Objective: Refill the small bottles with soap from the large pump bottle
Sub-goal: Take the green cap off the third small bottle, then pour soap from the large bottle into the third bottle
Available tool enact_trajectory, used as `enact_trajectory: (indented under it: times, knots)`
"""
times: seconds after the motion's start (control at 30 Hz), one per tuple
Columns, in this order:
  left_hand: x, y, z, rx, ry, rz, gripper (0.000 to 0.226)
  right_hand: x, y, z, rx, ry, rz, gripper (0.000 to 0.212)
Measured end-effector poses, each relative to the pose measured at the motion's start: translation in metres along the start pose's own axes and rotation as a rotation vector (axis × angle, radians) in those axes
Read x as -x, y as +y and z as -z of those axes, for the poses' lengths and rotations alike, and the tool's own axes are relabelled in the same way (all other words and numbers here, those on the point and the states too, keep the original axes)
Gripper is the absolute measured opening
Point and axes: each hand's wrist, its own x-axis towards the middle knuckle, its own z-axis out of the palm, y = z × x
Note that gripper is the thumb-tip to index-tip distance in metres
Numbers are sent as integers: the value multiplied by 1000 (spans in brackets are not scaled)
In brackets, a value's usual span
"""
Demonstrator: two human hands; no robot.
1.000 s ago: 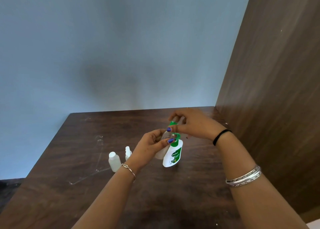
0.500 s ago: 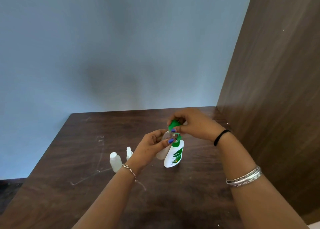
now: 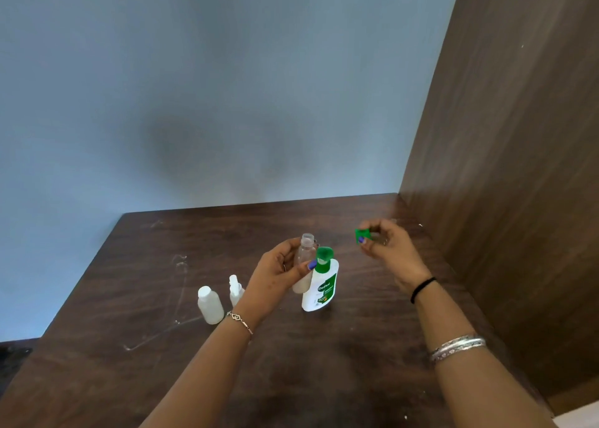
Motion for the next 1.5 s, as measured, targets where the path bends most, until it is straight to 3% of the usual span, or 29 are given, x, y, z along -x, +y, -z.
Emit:
enact_trajectory:
  times: [0.17,0.4,0.87,0.97,1.1,1.2,1.27,1.5]
  knots:
    - [0,-12,2,-18,87,-6,38,22,86,5,365,222,-117,41]
    - [0,-24,5,-22,130,25,37,50,139,-1,371,149,-277,39]
    - [-3,-34,0,-26,149,48,37,47,139,-3,557,15,-260,40]
    - [-4,-34,1,-24,160,35,37,37,122,-3,588,90,-264,38]
    - [-6,-33,6,-66,191,12,36,8,61,-17,427,225,-71,32]
    - [-9,-36,10,-131,227,19,37,-18,15,-37,288,151,33,20]
    - [-11,-40,12,-188,242,23,37,-34,-1,-51,350,59,38,20]
    - [-16,-51,5,-439,267,64,34,-58,11,-78,647,-221,-218,34]
